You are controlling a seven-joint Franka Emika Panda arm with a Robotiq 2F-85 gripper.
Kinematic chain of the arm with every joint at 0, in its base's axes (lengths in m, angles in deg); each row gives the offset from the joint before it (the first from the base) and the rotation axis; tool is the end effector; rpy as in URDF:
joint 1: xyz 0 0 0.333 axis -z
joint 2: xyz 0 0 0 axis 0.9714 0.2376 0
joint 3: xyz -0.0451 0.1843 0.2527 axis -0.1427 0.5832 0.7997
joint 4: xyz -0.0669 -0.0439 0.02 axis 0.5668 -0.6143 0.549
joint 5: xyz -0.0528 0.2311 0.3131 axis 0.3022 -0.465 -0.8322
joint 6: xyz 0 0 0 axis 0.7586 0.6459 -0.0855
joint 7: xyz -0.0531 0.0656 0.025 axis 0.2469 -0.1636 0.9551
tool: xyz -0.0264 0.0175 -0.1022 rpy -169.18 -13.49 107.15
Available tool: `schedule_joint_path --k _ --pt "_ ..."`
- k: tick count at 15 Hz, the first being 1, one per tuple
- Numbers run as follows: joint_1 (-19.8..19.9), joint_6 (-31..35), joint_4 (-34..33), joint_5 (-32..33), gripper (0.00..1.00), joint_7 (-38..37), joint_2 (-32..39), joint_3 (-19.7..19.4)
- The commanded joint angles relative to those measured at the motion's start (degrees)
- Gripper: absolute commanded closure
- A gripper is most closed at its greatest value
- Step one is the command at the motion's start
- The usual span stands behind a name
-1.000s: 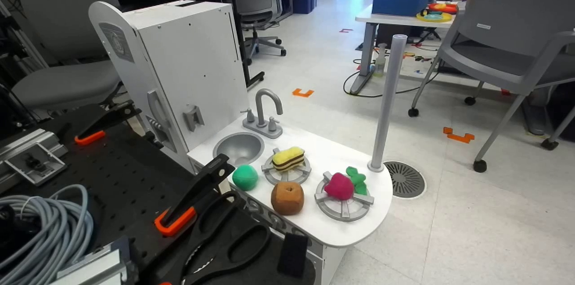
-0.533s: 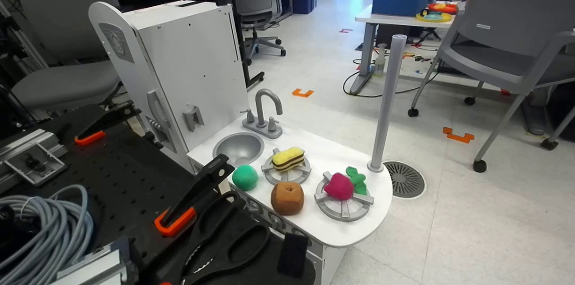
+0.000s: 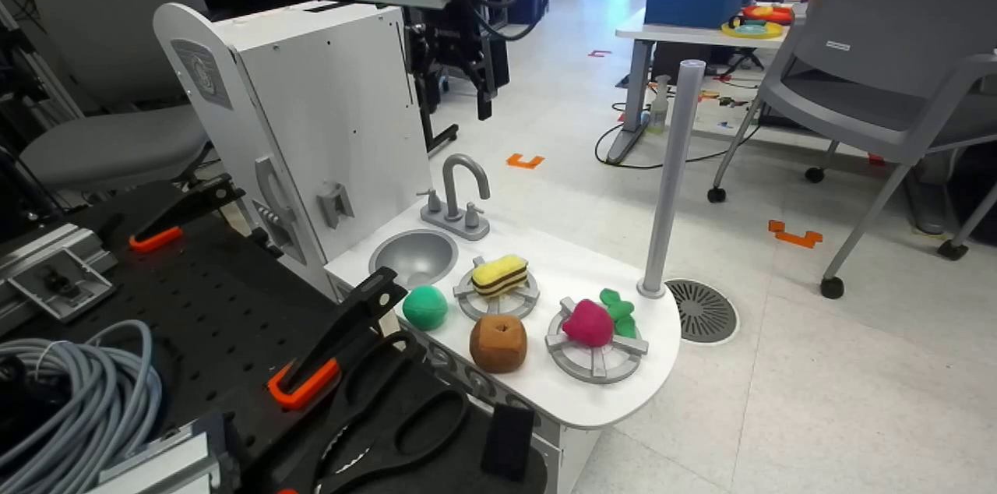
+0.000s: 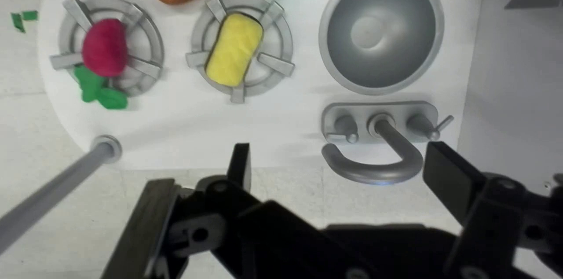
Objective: Move faucet of the sink slightly to the left.
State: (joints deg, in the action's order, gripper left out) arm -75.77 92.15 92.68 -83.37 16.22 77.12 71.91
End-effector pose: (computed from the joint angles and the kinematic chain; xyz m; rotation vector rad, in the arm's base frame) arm 0.6389 0.0564 0.1480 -3.1386 -0.0995 0.0578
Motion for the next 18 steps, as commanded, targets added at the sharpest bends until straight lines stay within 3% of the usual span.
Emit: schedule_joint_path --k 1,6,13,18 --pt "0.26 7.45 -6.48 -4.14 0.00 7.42 7.40 2.34" --pt "0.00 13.59 -10.31 -3.14 0.00 15.19 14.74 4.12" --pt "-3.21 15.45 -16.76 2.43 0.00 20.00 22.25 -0.06" --pt "-3.40 16.49 -17.76 6.95 0.00 24.30 24.35 -0.30"
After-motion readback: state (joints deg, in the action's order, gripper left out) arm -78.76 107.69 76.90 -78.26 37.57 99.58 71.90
